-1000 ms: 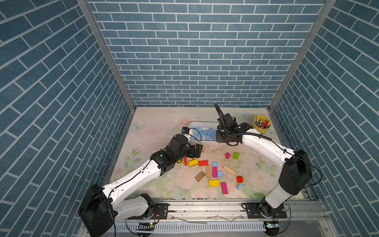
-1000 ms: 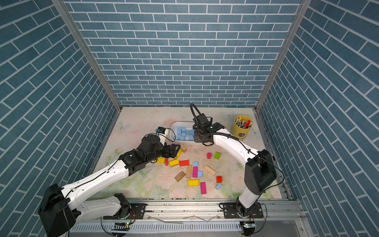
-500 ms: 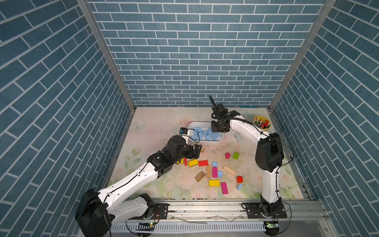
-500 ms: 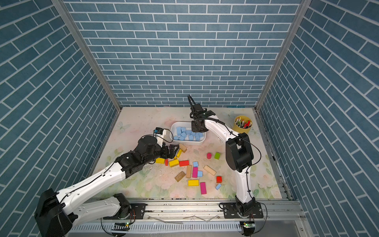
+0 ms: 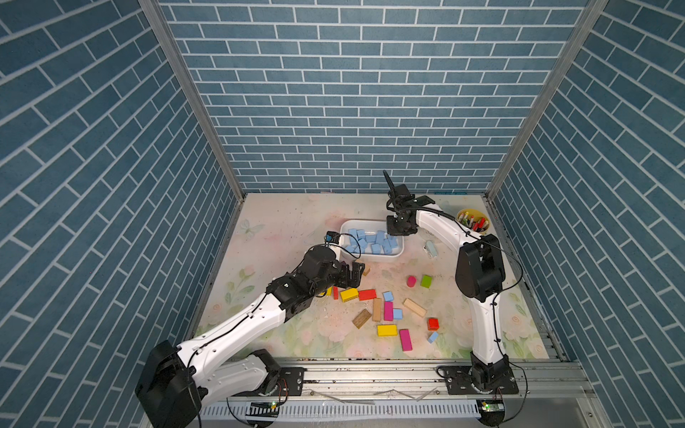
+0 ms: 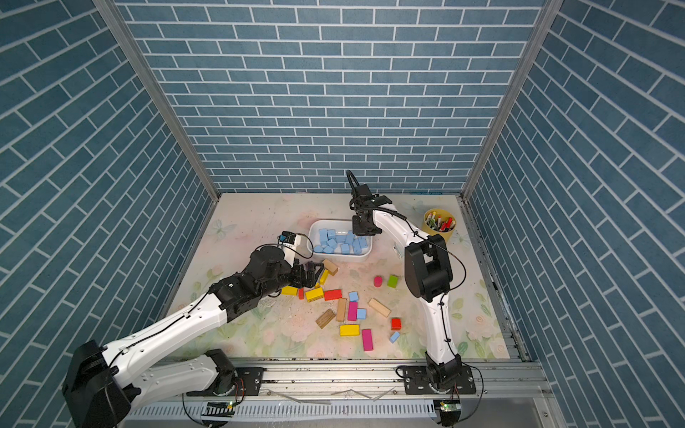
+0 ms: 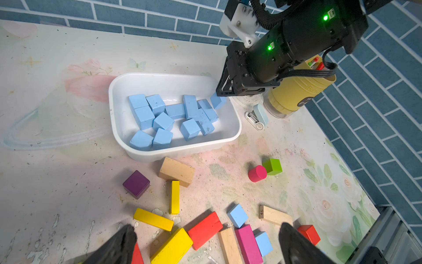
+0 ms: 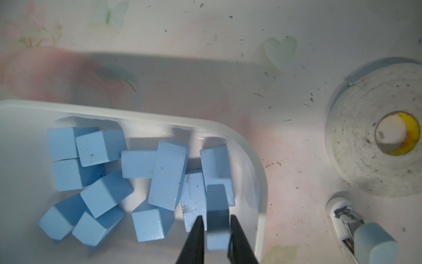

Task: Pick out the blue building blocks
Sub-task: Place the building block in the storage box, then pick up the building block from the center of the board.

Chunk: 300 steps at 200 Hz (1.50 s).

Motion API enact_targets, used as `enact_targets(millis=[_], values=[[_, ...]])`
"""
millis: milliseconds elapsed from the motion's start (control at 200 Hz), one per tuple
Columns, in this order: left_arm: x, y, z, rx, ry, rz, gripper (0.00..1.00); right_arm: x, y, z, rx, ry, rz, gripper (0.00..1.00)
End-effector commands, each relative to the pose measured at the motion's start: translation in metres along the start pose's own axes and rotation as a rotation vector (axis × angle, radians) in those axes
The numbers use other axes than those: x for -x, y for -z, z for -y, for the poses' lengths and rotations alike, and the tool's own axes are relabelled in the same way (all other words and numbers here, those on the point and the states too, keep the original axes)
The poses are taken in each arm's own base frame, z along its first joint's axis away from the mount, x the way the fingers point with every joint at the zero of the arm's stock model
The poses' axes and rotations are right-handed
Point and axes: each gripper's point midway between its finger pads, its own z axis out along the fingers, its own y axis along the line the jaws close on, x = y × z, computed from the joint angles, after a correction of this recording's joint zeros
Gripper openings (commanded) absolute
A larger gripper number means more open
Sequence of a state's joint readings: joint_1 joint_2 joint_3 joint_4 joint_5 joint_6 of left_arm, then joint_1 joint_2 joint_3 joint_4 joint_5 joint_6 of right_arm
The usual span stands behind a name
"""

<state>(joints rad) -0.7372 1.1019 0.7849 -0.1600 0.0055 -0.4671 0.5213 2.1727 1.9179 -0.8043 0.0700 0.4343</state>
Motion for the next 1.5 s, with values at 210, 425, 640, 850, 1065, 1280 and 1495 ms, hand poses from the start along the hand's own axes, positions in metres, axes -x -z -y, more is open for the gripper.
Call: enact_targets(millis=[210,425,640,850,1065,1280,1495], values=[[-0.009,0.002,-0.003,-0.002,0.029,-0.029,0.99,-0.002,0.022,-0.006,0.049,0.019,-0.017,0.48],[-0.011,-0.002,0.001,-0.020,0.034,-0.043,0.99,-0.007,0.074,0.000,0.076,0.037,0.057,0.57],[-0.013,-0.007,0.004,-0.041,0.049,-0.045,0.99,-0.032,0.117,0.015,0.083,0.059,0.096,0.71],[-0.012,-0.014,0.012,-0.079,0.027,-0.058,0.99,-0.071,0.149,0.042,0.046,0.040,0.138,0.81],[-0.009,-0.019,0.029,-0.162,-0.011,-0.062,0.99,-0.125,0.175,0.067,0.054,-0.036,0.165,0.85],[-0.008,-0.023,0.039,-0.213,-0.055,-0.076,0.99,-0.185,0.181,0.085,0.085,-0.168,0.126,0.90],[-0.009,-0.026,0.041,-0.221,-0.085,-0.089,0.99,-0.239,0.172,0.103,0.065,-0.250,0.049,0.93]])
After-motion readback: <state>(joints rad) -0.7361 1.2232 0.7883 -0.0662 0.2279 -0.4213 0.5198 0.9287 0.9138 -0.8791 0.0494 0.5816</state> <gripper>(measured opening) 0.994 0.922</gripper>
